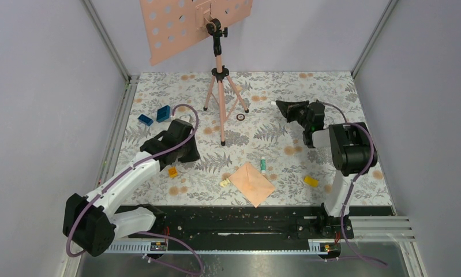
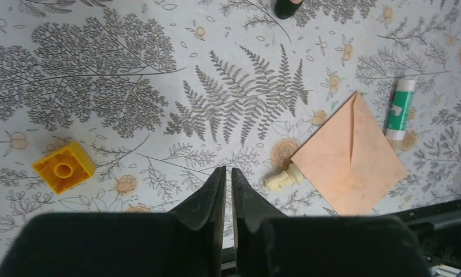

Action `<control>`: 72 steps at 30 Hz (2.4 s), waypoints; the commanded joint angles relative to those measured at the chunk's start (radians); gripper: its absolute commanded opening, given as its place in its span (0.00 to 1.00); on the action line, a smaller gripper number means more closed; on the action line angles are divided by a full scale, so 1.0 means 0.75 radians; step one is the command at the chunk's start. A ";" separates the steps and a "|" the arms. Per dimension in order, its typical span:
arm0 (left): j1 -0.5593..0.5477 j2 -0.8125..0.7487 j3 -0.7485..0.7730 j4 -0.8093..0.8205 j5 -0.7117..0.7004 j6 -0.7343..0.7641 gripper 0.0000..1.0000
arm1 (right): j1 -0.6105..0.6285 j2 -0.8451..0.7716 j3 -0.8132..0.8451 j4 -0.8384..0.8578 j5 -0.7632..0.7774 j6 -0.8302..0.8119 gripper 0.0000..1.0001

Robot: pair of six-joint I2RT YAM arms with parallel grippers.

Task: Place the letter into the envelope and seal it
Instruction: Pick up the solid glue cap from the center of the board, then place the solid glue cap at the center of the board.

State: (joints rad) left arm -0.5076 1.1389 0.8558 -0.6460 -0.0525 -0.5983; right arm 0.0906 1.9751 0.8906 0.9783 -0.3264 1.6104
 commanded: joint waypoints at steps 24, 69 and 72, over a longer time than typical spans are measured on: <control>-0.272 0.041 0.061 0.011 0.030 -0.088 0.09 | 0.002 -0.565 -0.596 -0.367 -0.445 -0.624 0.00; -0.283 0.076 0.037 0.013 -0.005 -0.068 0.09 | 0.121 -0.269 -0.193 -0.932 -0.357 -1.000 0.34; -0.283 0.078 0.040 0.012 -0.006 -0.062 0.09 | 0.121 -0.283 -0.187 -0.960 -0.342 -1.016 0.35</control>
State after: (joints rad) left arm -0.7162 1.1946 0.8577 -0.6556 -0.0376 -0.6590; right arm 0.1703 1.7866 0.7223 0.2897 -0.6121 0.8791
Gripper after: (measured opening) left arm 0.091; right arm 0.341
